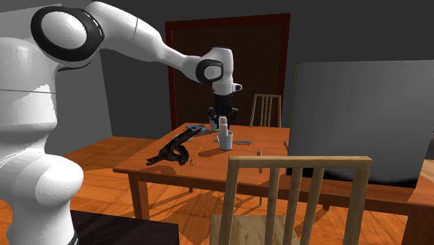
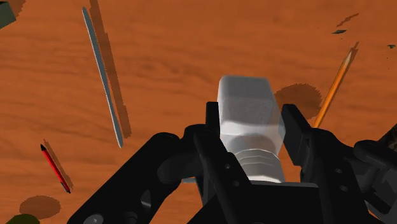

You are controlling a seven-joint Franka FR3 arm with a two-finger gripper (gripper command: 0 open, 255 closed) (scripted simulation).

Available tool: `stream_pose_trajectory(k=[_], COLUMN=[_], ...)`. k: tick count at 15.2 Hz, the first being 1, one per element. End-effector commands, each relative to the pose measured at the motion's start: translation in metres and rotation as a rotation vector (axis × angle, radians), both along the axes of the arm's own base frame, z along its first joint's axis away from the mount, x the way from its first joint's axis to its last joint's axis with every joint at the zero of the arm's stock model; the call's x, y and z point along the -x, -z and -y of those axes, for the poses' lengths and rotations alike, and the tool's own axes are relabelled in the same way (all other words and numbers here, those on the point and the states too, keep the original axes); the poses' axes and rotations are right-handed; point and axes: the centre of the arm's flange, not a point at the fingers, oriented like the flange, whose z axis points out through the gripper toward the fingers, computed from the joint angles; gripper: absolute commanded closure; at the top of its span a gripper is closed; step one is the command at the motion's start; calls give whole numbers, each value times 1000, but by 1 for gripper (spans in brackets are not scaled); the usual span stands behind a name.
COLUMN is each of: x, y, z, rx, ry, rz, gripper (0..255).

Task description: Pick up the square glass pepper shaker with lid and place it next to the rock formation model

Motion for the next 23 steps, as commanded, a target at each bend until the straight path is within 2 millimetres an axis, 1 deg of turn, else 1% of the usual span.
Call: stream_pose_trajectory(k=[1, 23], x=[-16, -259], y=[1, 54], z=[-10, -161], rx=[0, 0], ry=[0, 0], rz=[0, 0], gripper=[255, 255])
